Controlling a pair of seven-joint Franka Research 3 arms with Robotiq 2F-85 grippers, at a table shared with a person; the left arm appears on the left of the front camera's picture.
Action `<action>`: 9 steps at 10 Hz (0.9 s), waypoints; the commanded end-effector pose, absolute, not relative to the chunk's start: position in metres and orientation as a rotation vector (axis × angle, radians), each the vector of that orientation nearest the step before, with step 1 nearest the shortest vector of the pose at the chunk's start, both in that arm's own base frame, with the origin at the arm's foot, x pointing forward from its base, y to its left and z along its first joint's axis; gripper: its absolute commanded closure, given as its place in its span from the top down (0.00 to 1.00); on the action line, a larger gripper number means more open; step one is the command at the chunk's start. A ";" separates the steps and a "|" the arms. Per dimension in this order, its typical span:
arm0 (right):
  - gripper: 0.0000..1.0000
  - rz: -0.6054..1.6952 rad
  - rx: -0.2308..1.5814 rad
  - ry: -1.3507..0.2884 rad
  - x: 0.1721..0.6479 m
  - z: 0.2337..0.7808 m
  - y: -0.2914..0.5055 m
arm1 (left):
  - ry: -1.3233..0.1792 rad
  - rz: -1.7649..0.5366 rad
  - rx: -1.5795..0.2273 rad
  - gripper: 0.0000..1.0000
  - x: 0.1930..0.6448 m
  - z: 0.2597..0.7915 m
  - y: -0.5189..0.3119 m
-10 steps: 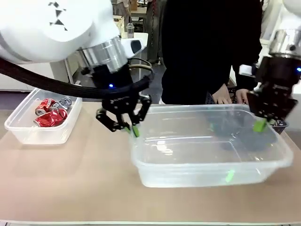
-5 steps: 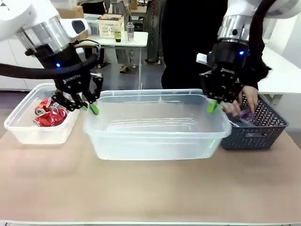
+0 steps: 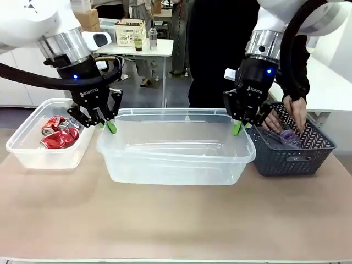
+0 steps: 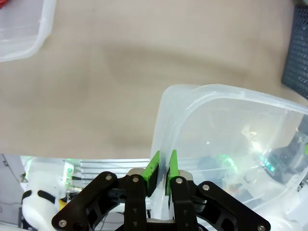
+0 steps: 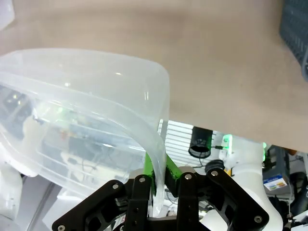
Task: Sort the waste into each basket.
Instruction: Pick up the Organizing box on the right side of the table and lift it, then offer the picked Organizing box to the human.
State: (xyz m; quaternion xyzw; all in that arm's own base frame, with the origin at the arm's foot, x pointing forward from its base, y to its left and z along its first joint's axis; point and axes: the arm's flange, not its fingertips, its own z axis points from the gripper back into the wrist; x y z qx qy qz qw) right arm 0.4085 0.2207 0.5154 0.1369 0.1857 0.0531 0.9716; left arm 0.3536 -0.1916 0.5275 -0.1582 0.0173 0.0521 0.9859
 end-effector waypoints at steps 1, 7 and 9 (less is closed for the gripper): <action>0.00 0.133 0.287 0.370 0.407 0.524 0.225 | 0.009 0.158 -0.329 0.01 0.344 0.532 -0.180; 0.00 0.133 0.287 0.370 0.407 0.524 0.225 | 0.009 0.158 -0.329 0.01 0.344 0.532 -0.180; 0.00 0.133 0.287 0.370 0.407 0.524 0.225 | 0.009 0.158 -0.329 0.01 0.344 0.532 -0.180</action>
